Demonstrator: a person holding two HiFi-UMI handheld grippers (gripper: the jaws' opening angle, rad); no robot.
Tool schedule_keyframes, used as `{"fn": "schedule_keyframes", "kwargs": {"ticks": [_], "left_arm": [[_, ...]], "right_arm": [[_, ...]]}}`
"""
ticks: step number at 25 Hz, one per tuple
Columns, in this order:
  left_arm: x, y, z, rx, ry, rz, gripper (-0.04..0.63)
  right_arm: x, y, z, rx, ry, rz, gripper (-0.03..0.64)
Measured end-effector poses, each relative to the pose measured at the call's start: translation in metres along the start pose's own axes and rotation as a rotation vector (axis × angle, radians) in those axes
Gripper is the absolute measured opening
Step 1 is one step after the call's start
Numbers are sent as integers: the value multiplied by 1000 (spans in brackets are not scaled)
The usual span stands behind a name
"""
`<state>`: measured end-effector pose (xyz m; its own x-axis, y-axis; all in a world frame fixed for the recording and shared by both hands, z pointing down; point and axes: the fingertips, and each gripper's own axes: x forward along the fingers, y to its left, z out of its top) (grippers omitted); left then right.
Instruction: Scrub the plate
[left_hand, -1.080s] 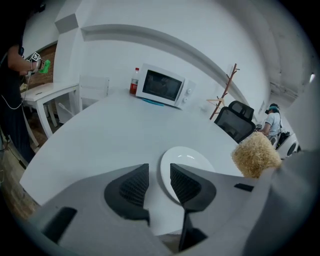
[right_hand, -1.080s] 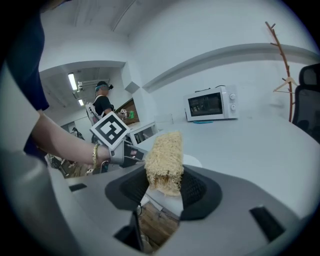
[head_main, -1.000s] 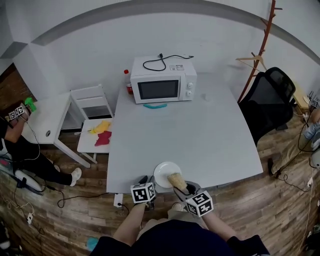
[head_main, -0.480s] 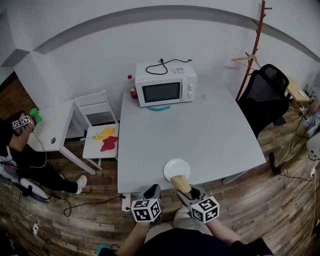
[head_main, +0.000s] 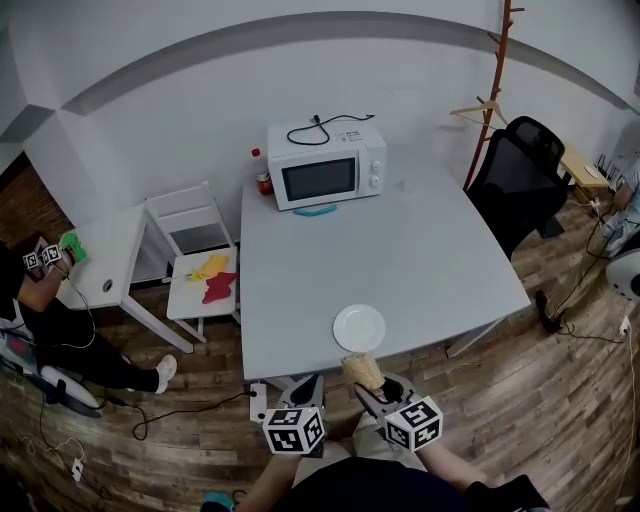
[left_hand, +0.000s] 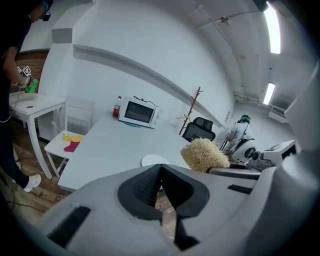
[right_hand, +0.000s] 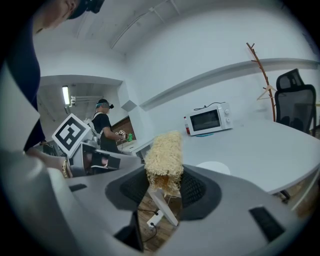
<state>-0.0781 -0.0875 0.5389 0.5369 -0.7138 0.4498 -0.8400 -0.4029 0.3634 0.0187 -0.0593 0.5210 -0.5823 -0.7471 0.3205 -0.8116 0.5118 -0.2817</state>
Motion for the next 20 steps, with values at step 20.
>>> {"fn": "schedule_keyframes", "kwargs": {"ticks": [20], "left_arm": [[2,1,5,19,3,-33,18]], "right_arm": [[14,7,9,-14,-31,-8,176]]}}
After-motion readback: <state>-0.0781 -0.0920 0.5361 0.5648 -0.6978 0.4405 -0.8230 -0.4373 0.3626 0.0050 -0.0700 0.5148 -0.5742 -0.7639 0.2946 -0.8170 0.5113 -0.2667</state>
